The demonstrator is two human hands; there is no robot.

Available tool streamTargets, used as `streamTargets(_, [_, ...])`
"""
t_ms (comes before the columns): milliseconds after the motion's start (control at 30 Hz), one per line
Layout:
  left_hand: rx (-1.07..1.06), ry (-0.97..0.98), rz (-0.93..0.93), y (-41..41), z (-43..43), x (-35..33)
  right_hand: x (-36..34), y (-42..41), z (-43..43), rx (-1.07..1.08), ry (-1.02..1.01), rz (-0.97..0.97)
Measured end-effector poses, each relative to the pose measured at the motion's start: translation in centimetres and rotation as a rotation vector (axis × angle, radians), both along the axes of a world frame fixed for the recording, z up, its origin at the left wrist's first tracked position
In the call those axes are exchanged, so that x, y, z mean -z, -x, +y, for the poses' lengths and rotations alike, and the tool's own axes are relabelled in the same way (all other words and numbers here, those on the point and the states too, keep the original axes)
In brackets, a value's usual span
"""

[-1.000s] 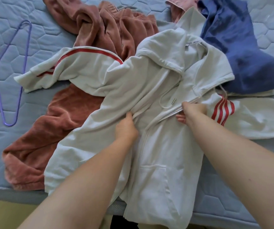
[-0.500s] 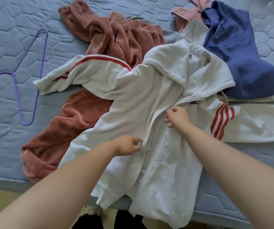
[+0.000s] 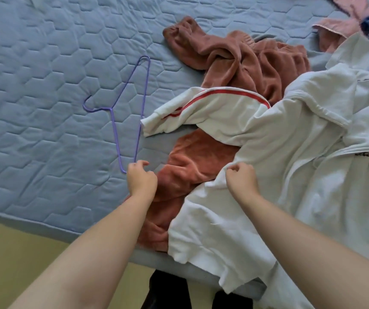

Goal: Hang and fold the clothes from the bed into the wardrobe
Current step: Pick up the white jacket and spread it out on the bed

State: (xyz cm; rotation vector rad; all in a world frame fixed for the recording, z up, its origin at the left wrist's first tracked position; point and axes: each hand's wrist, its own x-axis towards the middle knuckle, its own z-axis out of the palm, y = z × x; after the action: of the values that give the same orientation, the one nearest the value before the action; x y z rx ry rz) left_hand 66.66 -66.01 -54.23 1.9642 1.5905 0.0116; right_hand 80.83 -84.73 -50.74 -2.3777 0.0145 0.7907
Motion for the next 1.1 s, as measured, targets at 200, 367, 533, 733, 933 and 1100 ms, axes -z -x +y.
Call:
streamTargets(200, [-0.419, 0.278, -0.090, 3.1, 7.0, 3.3, 1.3, 5.1, 7.2, -0.112, 0.050, 0.022])
streamTargets(367, [-0.510, 0.590, -0.334, 2.6, 9.9, 4.4, 1.8, 7.3, 12.3, -0.143, 0.079, 0.044])
streamTargets(533, [-0.331, 0.457, -0.465, 3.6, 9.7, 1.8, 1.4, 8.3, 15.7, -0.118, -0.022, 0.097])
streamTargets(733, [0.090, 0.271, -0.454, 8.2, 7.9, -3.3, -1.6, 7.8, 20.3, 0.110, -0.345, 0.444])
streamTargets(933, [0.545, 0.016, -0.407, 9.0, 7.4, -6.8, -4.1, 7.1, 21.5, 0.298, -0.380, 0.540])
streamTargets(1100, [0.661, -0.062, -0.452, 6.7, 5.6, -8.0, -5.0, 5.8, 19.4, 0.490, -0.352, 0.337])
